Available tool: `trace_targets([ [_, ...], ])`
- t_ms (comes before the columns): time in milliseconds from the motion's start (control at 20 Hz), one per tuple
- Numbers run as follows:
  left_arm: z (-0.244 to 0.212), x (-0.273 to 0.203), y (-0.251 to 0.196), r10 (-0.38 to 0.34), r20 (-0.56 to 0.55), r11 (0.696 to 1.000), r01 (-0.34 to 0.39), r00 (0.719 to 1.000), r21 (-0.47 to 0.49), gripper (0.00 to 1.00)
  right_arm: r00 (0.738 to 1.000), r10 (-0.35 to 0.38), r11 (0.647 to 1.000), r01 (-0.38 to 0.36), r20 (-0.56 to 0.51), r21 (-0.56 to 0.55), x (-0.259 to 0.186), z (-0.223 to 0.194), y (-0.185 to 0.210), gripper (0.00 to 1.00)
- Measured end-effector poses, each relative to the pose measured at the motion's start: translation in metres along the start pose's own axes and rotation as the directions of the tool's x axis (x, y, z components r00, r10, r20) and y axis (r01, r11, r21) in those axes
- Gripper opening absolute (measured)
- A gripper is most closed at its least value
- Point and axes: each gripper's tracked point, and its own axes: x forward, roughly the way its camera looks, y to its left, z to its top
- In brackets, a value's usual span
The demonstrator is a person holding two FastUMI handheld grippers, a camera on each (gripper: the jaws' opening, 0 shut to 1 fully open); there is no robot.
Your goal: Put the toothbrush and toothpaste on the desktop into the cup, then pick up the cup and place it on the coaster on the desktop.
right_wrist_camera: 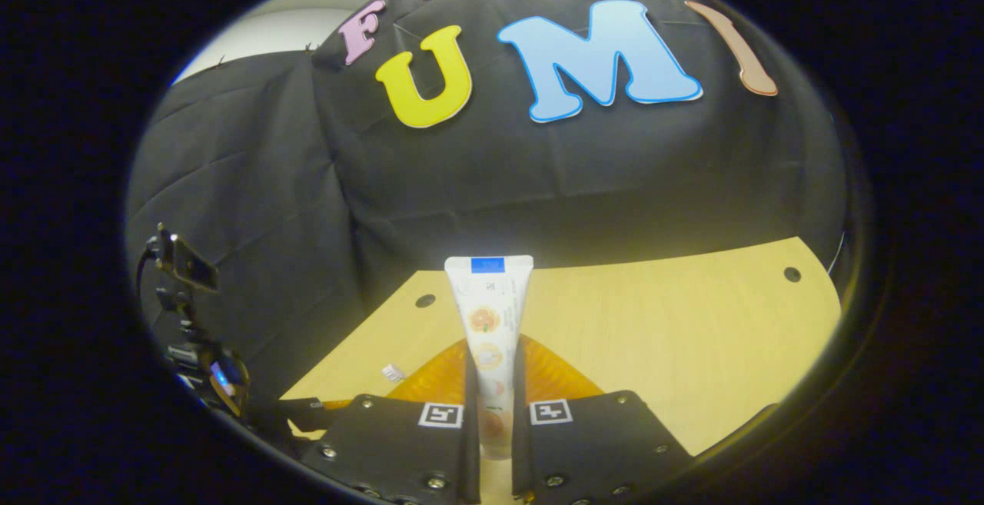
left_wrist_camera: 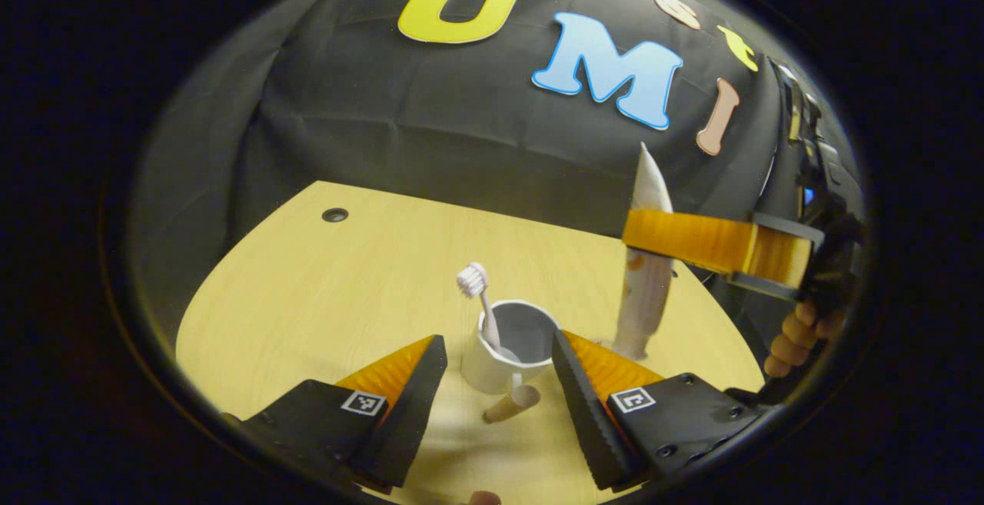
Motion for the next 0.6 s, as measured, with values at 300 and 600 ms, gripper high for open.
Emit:
trace_targets([
  [300,-0.033,-0.029,0.011,0.002,-0.059,1.0,-0.003,0.998,-0.017,0.91,0.998,0.054,0.996,-0.051,0.044,-0.073,0.003,-0.005,-0.003,0.17],
  [600,-0.046,-0.04,0.028,0.021,-0.085,0.996,-0.028,0.996,-0.084,0.91,0.999,0.043,0.986,-0.047,-0.029,-0.162,0.011,-0.019,-0.006,0.17],
])
